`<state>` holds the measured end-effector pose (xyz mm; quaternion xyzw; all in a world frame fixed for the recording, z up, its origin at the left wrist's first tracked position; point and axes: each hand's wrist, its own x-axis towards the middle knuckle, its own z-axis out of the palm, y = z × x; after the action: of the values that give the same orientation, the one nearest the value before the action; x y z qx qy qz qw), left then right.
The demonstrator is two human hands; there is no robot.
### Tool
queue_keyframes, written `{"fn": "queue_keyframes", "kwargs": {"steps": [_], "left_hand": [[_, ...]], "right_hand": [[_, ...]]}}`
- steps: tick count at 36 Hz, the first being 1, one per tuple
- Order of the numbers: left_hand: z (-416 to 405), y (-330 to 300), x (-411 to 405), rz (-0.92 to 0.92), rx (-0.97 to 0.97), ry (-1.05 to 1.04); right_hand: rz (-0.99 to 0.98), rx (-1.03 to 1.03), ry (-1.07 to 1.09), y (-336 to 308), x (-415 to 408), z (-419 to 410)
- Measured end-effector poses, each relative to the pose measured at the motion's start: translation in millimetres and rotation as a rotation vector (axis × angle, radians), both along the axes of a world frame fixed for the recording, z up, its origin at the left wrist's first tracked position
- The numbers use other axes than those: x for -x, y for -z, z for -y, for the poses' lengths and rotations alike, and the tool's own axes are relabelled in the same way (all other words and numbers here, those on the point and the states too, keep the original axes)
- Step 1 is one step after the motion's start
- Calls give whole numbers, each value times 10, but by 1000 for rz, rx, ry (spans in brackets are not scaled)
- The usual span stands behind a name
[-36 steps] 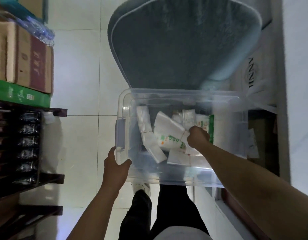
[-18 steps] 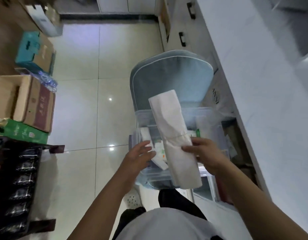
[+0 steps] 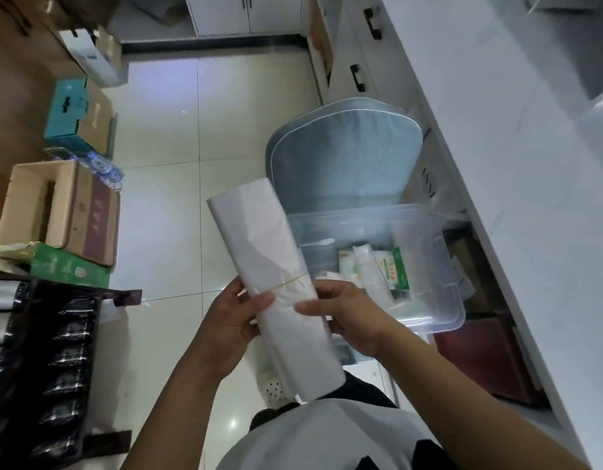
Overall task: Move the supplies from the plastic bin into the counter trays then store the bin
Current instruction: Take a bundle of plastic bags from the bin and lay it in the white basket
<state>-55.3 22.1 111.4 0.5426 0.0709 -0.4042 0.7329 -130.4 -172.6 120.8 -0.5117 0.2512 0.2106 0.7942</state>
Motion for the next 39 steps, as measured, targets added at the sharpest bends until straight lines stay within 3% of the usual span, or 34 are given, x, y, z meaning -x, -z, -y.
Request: {"fn": "queue_keyframes", "kwargs": {"steps": [3, 6, 9, 14, 20, 25, 39], "left_hand": [[-73, 77, -16, -14, -86, -107], [-176, 157, -1, -55, -172, -222], [-266, 277, 23, -90, -248, -316], [-325, 618, 82, -131, -375, -437], [-305, 993, 147, -191, -474, -551], [-231, 1183, 119, -258, -497, -563], [-43, 1219, -24, -305, -529, -507]], "right_hand": [[-30, -6, -73, 210, -189, 25], [-144, 20, -7, 562, -356, 201], [-342, 198, 47, 1146, -429, 489], [-570, 576, -150, 2238, -412, 787], [-492, 808, -428, 2999, -702, 651], [-448, 862, -479, 3319, -1084, 415], [-478, 1012, -685, 3455, -1264, 414]]}}
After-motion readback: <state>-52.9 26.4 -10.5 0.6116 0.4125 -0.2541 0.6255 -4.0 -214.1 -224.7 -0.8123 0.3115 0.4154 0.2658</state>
